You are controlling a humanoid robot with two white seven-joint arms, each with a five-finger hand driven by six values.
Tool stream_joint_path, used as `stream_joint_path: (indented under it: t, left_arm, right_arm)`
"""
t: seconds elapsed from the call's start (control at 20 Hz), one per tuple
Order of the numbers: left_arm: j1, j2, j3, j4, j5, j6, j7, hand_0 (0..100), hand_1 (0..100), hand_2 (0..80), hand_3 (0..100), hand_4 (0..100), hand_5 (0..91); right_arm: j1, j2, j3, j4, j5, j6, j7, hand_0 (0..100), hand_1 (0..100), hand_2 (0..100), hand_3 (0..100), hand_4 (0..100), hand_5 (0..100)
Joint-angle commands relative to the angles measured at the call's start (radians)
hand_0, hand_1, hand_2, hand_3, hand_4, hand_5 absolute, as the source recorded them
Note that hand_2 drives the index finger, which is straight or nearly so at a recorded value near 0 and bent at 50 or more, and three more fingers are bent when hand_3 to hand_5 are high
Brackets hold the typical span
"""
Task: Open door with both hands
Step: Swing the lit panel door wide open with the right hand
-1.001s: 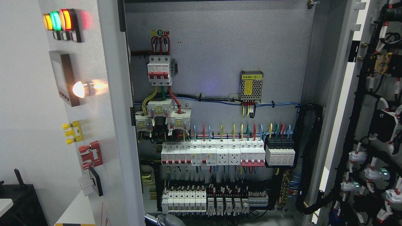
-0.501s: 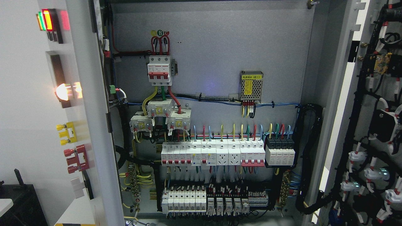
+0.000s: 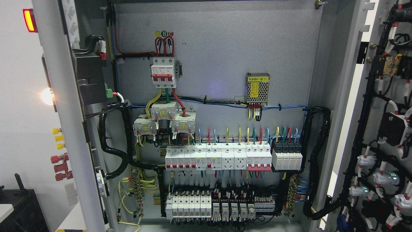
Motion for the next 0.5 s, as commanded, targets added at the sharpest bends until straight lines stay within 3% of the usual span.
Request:
stream_joint_path:
  t: [0.0,0.45]
  left_arm:
    - [0.000,0.000,0.000,-0.001,0.000,0.000,0.000,0,0,0.0,0,4,0.0]
    - [0.000,0.000,0.000,-0.001,0.000,0.000,0.000,0,0,0.0,0,4,0.0]
  right_arm:
    - [-0.003,0.031,0.026,-0.001,0.005,0.008,-0.003,0,0,0,0,0,0]
    - [-0.003,0.068,0.034,0.002,0.048,0.028,-0.050,0,0,0,0,0,0]
